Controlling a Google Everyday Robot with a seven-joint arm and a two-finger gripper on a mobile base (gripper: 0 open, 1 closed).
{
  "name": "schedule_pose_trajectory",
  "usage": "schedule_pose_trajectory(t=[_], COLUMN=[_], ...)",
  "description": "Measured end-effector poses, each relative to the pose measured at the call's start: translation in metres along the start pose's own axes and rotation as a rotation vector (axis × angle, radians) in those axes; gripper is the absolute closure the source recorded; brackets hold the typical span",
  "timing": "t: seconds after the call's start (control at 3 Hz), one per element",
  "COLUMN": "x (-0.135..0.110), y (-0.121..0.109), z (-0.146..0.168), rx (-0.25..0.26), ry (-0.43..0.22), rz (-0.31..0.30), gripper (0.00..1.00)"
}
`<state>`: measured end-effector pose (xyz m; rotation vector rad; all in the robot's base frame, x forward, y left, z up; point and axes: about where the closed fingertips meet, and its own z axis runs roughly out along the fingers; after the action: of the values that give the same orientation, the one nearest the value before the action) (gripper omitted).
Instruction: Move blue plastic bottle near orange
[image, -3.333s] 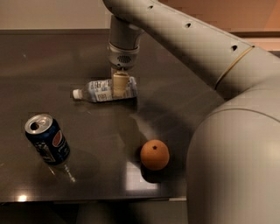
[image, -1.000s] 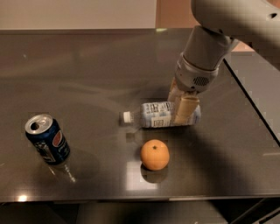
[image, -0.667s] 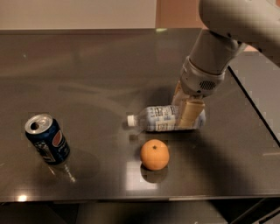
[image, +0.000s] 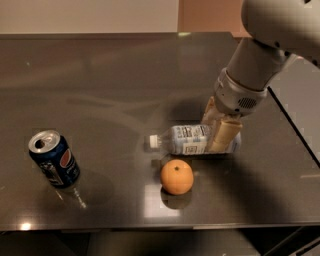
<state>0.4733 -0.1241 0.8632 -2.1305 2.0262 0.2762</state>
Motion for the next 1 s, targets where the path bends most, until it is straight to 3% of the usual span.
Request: schedule_pose_trajectory(t=[0.67, 1.0], x=[-0.0013, -0.0023], y=[0.0079, 0.0074], z=[0.0055, 0.0052], rx=[-0.024, -0.019], ry=[-0.020, -0.021], rz=[-0.033, -0.034], gripper=[0.12, 0.00])
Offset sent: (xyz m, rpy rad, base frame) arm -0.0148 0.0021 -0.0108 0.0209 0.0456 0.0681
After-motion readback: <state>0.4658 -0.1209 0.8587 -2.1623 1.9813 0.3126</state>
